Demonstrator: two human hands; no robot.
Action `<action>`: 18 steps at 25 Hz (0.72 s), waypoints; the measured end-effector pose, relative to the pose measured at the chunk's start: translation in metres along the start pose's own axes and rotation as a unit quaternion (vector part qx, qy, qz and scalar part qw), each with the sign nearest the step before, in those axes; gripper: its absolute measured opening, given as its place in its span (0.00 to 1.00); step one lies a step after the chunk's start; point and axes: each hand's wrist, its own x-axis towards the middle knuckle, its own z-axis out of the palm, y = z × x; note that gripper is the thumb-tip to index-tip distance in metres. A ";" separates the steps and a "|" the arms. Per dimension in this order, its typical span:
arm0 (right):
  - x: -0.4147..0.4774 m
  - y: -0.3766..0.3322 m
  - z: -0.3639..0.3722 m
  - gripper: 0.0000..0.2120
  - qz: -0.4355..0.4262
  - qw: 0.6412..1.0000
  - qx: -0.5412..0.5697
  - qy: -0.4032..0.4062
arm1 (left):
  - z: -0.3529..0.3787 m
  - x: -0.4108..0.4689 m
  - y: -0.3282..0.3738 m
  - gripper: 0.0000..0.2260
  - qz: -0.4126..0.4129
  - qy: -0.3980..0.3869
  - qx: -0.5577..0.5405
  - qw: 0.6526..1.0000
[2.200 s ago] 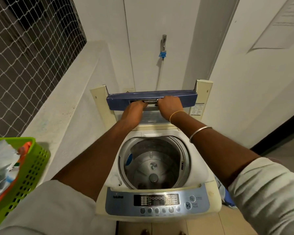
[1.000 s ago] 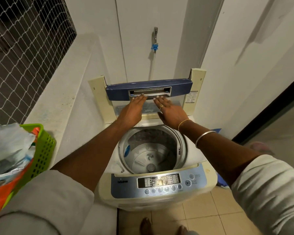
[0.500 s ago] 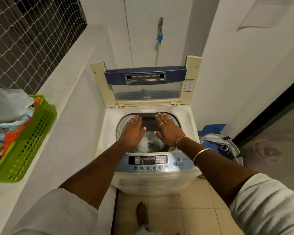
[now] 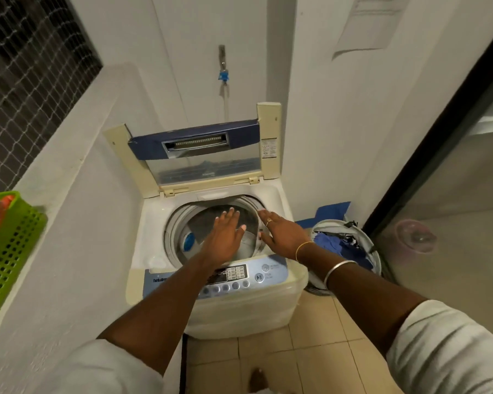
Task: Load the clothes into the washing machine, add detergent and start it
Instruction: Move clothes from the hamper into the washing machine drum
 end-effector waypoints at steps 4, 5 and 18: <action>-0.007 0.044 -0.004 0.31 0.060 0.998 0.014 0.004 | 0.027 0.043 0.032 0.25 0.055 -0.017 -0.005 0.998; -0.009 0.056 -0.006 0.31 0.074 0.997 0.020 0.006 | 0.034 0.051 0.043 0.25 0.061 -0.030 -0.011 0.998; 0.001 0.303 0.007 0.28 0.210 0.974 0.073 -0.047 | 0.186 0.223 0.183 0.23 0.124 -0.157 -0.039 0.979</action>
